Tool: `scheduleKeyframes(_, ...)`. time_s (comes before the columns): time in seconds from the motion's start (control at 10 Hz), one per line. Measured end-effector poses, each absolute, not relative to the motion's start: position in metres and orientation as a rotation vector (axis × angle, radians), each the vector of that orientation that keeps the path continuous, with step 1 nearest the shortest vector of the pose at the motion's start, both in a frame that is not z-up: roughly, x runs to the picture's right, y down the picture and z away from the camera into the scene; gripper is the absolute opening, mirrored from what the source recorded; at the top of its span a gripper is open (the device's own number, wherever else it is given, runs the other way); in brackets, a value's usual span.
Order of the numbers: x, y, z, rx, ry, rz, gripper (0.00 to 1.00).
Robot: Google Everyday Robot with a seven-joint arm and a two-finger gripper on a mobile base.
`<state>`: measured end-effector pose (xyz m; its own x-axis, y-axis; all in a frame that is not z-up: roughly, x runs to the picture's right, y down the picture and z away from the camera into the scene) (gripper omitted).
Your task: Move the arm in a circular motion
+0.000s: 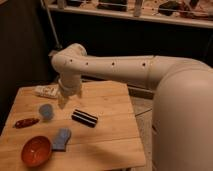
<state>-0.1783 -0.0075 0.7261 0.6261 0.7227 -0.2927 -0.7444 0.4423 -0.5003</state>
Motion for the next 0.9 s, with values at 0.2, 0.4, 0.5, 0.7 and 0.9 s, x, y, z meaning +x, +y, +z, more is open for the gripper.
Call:
scheduleKeyframes(0.2, -0.154, -0.032, 0.756, -0.607, 0.060, 0.980, 0.65)
scheduleKeyframes(0.4, -0.085, -0.047, 0.794, -0.572, 0.146, 1.143, 0.65)
scheduleKeyframes(0.5, -0.038, -0.045, 0.807, -0.558, 0.202, 1.253, 0.65)
scheduleKeyframes(0.7, 0.052, -0.026, 0.809, -0.510, 0.330, 1.423, 0.65)
scheduleKeyframes(0.9, 0.095, -0.002, 0.789, -0.488, 0.407, 1.478, 0.65)
